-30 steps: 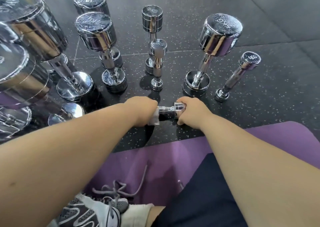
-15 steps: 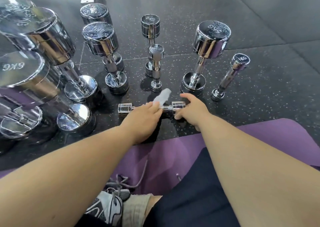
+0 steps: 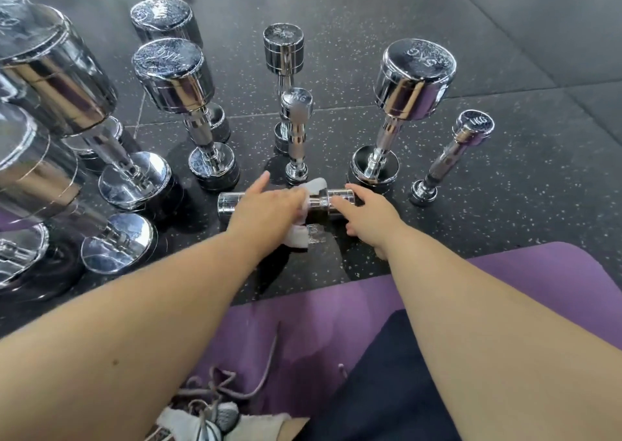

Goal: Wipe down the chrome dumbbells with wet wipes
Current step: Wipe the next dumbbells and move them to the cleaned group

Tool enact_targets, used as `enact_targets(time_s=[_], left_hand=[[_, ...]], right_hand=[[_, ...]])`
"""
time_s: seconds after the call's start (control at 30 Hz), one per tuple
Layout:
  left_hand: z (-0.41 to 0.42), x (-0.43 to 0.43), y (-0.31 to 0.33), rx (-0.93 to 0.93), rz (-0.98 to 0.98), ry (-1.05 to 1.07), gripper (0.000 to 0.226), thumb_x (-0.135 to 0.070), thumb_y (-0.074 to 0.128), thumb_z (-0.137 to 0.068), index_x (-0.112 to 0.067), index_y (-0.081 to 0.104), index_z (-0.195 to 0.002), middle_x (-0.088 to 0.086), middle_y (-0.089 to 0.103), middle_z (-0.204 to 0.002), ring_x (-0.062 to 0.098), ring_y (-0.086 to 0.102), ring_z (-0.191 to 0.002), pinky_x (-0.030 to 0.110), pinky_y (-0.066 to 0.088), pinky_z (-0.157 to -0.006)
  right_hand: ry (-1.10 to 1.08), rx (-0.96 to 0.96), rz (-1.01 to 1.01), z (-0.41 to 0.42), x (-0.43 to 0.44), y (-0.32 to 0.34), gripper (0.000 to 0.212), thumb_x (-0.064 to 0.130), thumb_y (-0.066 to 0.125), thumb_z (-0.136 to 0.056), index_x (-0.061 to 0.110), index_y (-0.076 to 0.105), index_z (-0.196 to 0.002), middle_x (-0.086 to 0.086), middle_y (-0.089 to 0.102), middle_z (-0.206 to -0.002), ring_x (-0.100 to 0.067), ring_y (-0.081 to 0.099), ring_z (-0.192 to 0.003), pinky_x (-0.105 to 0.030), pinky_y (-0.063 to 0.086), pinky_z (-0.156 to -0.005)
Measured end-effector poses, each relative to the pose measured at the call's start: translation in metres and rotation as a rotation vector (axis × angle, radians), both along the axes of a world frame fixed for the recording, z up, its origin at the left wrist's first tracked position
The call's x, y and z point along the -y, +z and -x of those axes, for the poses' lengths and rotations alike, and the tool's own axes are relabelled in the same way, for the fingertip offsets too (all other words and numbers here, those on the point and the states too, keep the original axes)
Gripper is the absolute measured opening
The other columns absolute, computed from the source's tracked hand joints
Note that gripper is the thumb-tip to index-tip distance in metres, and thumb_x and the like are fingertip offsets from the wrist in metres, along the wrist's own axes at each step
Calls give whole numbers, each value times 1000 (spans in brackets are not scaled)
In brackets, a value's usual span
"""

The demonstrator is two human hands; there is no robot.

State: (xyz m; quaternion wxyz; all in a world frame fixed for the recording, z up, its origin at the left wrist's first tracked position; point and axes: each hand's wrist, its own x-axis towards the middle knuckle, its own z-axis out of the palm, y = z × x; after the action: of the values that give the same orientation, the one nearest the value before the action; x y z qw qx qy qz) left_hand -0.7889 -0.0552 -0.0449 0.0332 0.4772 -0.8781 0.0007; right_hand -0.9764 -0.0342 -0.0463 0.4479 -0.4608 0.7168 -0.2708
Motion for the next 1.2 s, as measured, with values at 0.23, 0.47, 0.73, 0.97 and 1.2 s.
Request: enact_targets(time_s=[0.23,0.47,0.73,0.97,1.2], left_hand=[[-22,4,37,437,-108,63,18,-14,51,-92,-17,55,-110,5,69,-95,26,66,-96,39,34,-109],[24,-3,19,9,-157,91,8,-22,58,-90,-23,58,-98,3,68,-99,30,63,-93,32,34,-65],[-23,-5,33,13,-93,252,10,-12,59,-87,-19,53,-90,2,59,-71,29,54,-73,36,42,-60],[50,-21,65,-922,-601,520,9,-21,70,-85,-24,64,-79,-3,69,-81,18,61,-71,30,49,-66],[62,-41,56,-967,-589,559,37,3,45,-83,-22,67,-100,-5,67,-94,15,60,-85,26,50,-70]], right_hand=[[-48,39,12,-5,2,-2,62,45,59,-92,24,41,-148,-2,54,-110,-20,50,-95,-46,45,-104],[-77,195,-15,-4,-3,6,52,32,62,-94,24,48,-143,-4,63,-113,-14,55,-71,-34,56,-84],[-156,286,-63,-6,-8,11,53,28,67,-90,26,51,-141,-1,59,-125,-18,63,-90,-32,57,-85],[-325,3,36,-13,-16,49,27,34,53,-91,19,72,-104,-1,66,-96,-28,58,-95,-33,46,-80],[-520,638,-64,-4,-25,53,26,0,64,-88,3,68,-114,-8,70,-95,-18,63,-77,-29,58,-72]])
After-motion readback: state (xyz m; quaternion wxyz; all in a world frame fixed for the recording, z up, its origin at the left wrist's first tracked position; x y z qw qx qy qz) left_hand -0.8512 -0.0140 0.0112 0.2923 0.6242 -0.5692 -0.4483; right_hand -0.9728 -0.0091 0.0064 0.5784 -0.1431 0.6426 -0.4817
